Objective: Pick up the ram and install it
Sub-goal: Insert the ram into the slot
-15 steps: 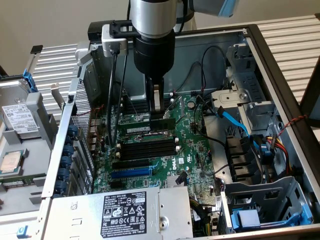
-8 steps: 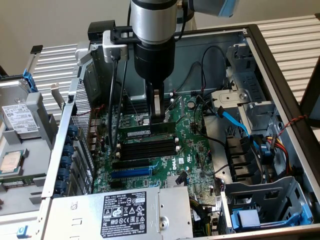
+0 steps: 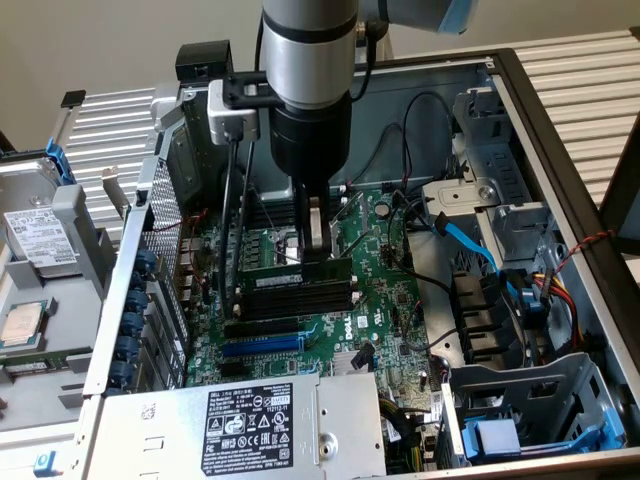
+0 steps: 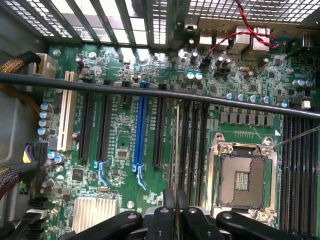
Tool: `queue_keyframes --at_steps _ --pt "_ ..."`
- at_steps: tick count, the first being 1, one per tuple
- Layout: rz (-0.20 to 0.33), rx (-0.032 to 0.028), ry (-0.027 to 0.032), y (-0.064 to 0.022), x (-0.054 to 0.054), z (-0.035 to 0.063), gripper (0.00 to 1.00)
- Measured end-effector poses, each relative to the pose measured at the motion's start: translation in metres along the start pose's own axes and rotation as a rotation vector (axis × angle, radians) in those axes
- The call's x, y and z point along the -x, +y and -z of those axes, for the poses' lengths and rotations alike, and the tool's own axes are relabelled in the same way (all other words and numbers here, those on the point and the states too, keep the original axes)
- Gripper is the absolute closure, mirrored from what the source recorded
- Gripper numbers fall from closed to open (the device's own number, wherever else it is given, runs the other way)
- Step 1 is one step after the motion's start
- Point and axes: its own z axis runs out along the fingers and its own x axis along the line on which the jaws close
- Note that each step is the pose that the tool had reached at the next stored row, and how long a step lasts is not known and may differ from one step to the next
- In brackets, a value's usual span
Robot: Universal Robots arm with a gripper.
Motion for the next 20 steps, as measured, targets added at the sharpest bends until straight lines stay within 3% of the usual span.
queue_keyframes --at_steps 5,20 --pt "0.000 0.0000 -0.0001 -0.0005 0.0004 -0.0065 0.87" --pt "-0.005 -0.0018 -0.0005 0.0003 0.0004 -0.0081 0.87"
